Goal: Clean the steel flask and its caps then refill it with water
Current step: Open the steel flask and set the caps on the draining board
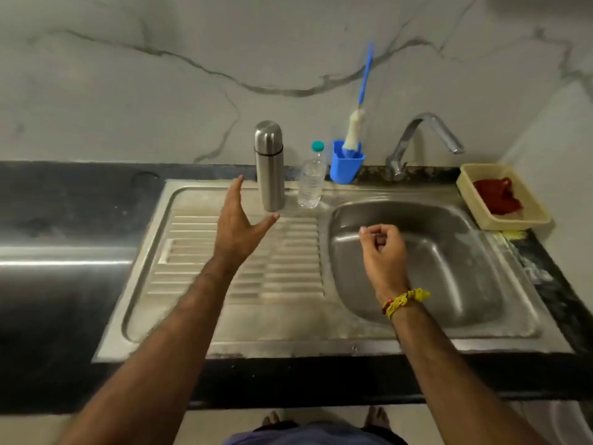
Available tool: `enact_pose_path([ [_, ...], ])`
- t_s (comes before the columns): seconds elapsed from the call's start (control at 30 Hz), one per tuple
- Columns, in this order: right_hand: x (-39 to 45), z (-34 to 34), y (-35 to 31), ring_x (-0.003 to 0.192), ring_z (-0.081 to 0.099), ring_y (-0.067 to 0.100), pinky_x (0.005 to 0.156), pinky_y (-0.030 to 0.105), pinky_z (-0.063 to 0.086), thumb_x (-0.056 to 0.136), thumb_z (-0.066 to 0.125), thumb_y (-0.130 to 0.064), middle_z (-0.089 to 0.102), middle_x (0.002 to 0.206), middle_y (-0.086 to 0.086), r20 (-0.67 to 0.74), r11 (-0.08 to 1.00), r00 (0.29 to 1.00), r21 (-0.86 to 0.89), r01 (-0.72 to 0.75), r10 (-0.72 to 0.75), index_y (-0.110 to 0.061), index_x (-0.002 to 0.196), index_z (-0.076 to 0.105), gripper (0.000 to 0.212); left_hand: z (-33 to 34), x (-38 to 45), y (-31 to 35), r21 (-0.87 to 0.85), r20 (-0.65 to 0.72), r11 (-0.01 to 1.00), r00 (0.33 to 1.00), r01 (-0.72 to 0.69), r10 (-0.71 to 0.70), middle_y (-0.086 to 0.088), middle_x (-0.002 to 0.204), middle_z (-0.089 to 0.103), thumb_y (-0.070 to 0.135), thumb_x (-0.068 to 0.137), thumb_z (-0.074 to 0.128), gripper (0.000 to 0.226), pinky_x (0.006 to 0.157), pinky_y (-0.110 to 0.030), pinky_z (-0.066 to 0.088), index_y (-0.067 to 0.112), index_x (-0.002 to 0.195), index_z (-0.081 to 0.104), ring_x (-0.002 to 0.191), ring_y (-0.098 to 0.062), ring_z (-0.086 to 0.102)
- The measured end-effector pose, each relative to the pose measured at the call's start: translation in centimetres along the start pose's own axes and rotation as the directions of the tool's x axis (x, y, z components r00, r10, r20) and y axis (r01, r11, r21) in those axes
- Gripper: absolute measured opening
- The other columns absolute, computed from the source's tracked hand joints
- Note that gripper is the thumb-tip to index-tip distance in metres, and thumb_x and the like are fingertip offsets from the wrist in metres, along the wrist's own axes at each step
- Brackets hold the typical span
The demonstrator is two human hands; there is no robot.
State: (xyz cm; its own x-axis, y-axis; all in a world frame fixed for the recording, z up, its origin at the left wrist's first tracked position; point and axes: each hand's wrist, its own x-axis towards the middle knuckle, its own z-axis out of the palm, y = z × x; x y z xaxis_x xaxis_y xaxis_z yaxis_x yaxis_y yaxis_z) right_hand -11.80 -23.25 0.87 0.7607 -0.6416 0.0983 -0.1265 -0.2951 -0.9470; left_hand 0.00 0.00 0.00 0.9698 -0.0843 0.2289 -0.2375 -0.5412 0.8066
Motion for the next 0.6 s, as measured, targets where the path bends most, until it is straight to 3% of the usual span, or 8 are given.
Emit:
enact_pose_path([
  [0.13, 0.1, -0.2, 0.1, 0.062, 0.055, -0.002, 0.06, 0.012, 0.045, 0.094, 0.066, -0.021, 0.06, 0.077, -0.003, -0.024, 0.999, 0.999, -0.023, -0.035, 0.034, -0.008, 0.101, 0.059, 0.016, 0.2, 3.9, -1.2, -0.166, 0.053, 0.966, 0.98, 0.198, -0.192, -0.002, 0.167, 0.027, 0.041, 0.075, 0.089, 0.115, 0.118, -0.032, 0.028, 0.019, 0.162, 0.018, 0.152, -0.022, 0.026],
  [0.27, 0.9, -0.5, -0.9, 0.058, 0.053, -0.008, 0.057, 0.009, 0.045, 0.095, 0.065, -0.019, 0.058, 0.077, -0.004, -0.048, 0.998, 0.999, -0.053, -0.022, 0.02, -0.007, 0.105, 0.057, 0.018, 1.8, 7.6, -2.0, -0.201, 0.123, 0.956, 0.973, 0.216, -0.194, -0.004, 0.166, 0.028, 0.034, 0.072, 0.092, 0.116, 0.118, -0.035, 0.031, 0.019, 0.161, 0.02, 0.151, -0.023, 0.029],
  [0.4, 1.0, -0.8, -1.4, 0.06, 0.054, -0.008, 0.056, 0.01, 0.046, 0.095, 0.065, -0.021, 0.059, 0.08, -0.004, -0.081, 0.998, 0.997, -0.062, -0.011, 0.006, -0.01, 0.107, 0.057, 0.018, 3.6, 10.2, -1.9, -0.315, 0.14, 0.93, 0.979, 0.188, -0.15, 0.004, 0.146, 0.05, 0.024, 0.071, 0.093, 0.101, 0.1, -0.018, 0.041, 0.019, 0.154, 0.036, 0.128, -0.01, 0.047],
  [0.6, 0.0, -0.8, -1.8, 0.06, 0.052, -0.007, 0.056, 0.012, 0.046, 0.096, 0.063, -0.023, 0.057, 0.081, -0.002, -0.065, 0.996, 0.998, -0.087, -0.032, 0.027, -0.011, 0.109, 0.056, 0.019, 5.6, 12.5, -3.0, -0.314, 0.083, 0.922, 0.974, 0.225, -0.209, 0.003, 0.12, 0.064, 0.024, 0.067, 0.095, 0.075, 0.101, -0.039, 0.055, 0.02, 0.13, 0.054, 0.11, -0.018, 0.063],
])
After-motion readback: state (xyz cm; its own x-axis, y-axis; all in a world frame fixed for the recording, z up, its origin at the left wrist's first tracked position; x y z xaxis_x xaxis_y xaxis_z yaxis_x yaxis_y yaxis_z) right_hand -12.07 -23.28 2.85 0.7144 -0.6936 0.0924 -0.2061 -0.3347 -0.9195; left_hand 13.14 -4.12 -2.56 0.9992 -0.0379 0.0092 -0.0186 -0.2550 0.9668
